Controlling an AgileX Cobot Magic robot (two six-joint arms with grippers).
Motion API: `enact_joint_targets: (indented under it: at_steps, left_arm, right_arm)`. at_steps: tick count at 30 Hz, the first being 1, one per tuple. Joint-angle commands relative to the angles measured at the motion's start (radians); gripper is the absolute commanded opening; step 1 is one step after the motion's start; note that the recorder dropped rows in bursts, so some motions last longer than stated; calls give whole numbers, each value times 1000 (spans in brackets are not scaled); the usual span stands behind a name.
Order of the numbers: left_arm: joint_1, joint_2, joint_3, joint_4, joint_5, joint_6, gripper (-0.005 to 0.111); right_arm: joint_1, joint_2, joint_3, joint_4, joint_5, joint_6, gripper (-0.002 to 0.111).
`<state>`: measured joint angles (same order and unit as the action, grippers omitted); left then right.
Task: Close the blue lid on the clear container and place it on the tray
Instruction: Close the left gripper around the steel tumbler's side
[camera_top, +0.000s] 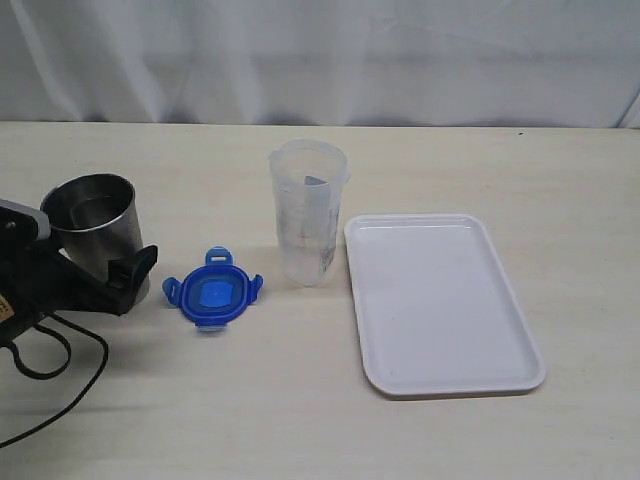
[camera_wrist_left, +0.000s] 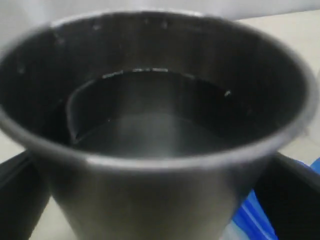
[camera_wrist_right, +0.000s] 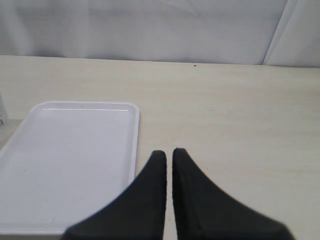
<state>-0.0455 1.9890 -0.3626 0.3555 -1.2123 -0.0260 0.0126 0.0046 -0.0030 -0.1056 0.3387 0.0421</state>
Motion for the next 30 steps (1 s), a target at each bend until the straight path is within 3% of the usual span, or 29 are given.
enact_joint_targets:
  at_steps: [1,30]
  left_arm:
    - [-2,17,-17,-1,-9,-16,105]
    - [-2,17,-61,7,-9,-57,105]
  right_arm:
    - [1,-5,3,4,3,3,5]
    - [1,-5,3,4,3,3,5]
